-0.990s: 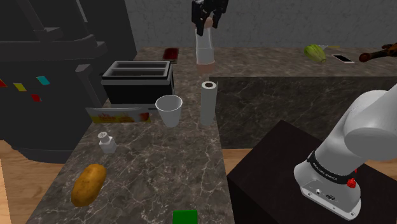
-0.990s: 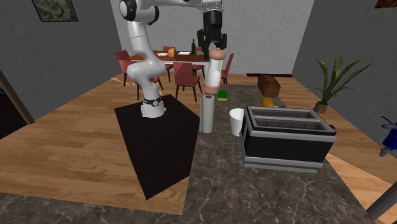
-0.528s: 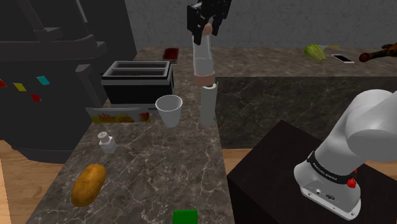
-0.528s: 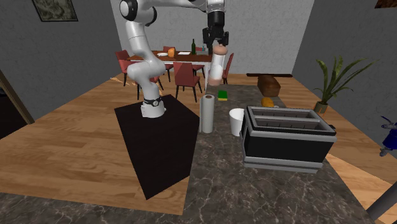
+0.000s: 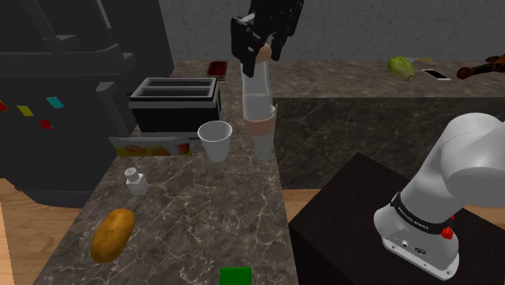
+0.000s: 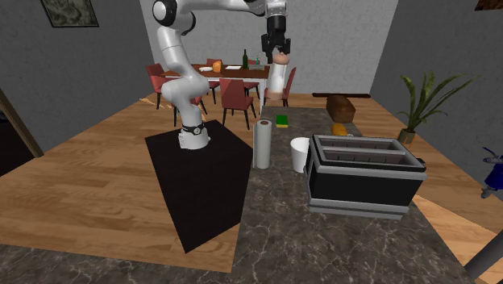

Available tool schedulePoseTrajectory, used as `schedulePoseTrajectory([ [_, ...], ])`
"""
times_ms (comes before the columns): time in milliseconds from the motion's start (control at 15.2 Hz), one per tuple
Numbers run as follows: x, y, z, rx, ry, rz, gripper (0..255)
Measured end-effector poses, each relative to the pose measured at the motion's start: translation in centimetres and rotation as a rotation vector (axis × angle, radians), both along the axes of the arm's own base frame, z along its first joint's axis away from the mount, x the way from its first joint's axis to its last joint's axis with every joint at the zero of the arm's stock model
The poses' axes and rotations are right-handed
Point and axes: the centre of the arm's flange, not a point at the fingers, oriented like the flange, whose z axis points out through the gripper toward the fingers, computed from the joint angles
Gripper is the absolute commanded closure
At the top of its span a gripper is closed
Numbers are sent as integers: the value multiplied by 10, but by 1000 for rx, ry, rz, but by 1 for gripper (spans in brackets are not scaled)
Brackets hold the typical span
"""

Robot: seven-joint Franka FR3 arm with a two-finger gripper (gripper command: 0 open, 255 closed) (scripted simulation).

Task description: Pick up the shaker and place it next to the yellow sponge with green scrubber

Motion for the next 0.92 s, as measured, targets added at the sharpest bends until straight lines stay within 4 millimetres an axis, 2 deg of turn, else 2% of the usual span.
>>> schedulePoseTrajectory([
  [594, -77, 93, -2, 0, 0, 0, 255],
  [792, -107, 119, 0, -1, 0, 0, 255],
  [924, -118, 132, -1, -1, 0, 0, 255],
])
